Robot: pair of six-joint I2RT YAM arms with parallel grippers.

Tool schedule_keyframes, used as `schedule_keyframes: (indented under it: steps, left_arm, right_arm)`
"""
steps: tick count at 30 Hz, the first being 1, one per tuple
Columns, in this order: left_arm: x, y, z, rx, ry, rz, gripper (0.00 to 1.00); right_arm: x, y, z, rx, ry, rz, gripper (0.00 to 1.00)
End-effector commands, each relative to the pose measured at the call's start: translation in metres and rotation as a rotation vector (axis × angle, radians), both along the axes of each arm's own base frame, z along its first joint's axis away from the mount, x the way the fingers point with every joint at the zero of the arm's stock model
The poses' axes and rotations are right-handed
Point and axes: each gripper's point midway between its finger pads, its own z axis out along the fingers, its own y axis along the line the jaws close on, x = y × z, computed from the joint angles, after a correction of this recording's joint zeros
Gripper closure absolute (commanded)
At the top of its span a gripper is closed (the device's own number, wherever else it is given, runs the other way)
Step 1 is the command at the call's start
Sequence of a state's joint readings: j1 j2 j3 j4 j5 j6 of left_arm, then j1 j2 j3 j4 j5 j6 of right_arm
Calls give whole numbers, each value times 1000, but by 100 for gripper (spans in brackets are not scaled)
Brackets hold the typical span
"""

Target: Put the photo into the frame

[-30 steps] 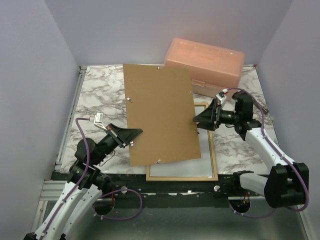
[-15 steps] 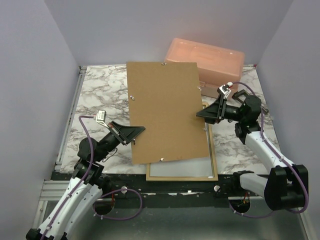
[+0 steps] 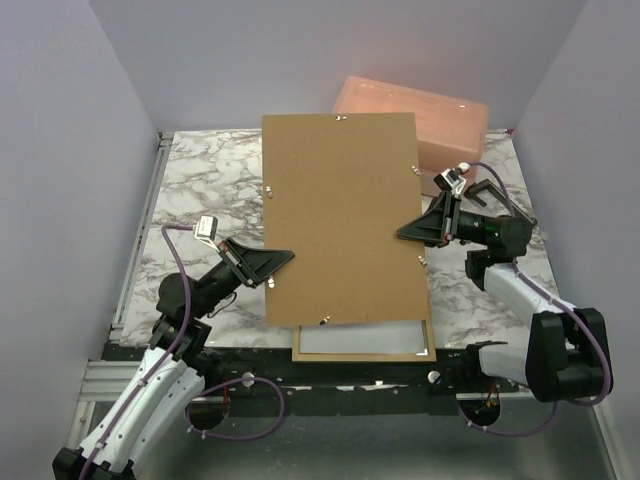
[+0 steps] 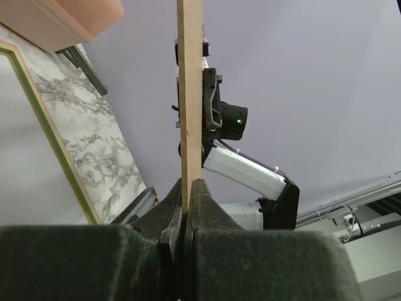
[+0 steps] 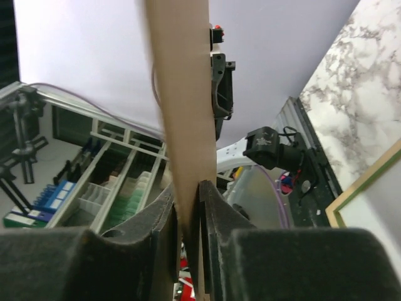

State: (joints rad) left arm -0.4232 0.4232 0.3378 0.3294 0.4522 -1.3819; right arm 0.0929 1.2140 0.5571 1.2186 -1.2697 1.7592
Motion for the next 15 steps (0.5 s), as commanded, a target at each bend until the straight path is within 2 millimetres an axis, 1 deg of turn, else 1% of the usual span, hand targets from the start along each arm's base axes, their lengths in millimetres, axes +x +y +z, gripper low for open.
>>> schedule_keyframes:
  steps: [1,3,4,6,7,9,10,11,14,15]
  left_arm:
    - [-2,-6,-7,30,-22,-43,100]
    - [-1,-6,-8,37,-19,-44,100]
    - [0,-6,-9,41,-16,-40,100]
    - [1,-5,-13,52,-4,-32,98]
    - [1,-5,-15,57,-1,-29,95]
    - [2,-4,-19,69,10,-19,82]
    - [2,-3,-20,73,15,-16,71]
    - [2,-3,-21,76,17,-13,64]
    - [3,-2,-27,91,32,-8,33]
    - [3,-1,-29,95,41,-4,21]
  right_arm:
    - [-24,-2,15,59,-87,64,84]
    - [-27,-3,15,75,-78,80,95]
    - [-27,-3,13,74,-70,87,99]
    - [-27,-3,8,61,-59,94,100]
    - [-27,-3,5,57,-53,96,99]
    - [-27,-3,2,51,-44,98,100]
    - [-27,-3,1,50,-42,97,99]
    - [-26,-3,-1,47,-35,96,99]
    - [-21,-2,-5,27,-16,91,99]
    - [-20,-1,-7,18,-18,87,99]
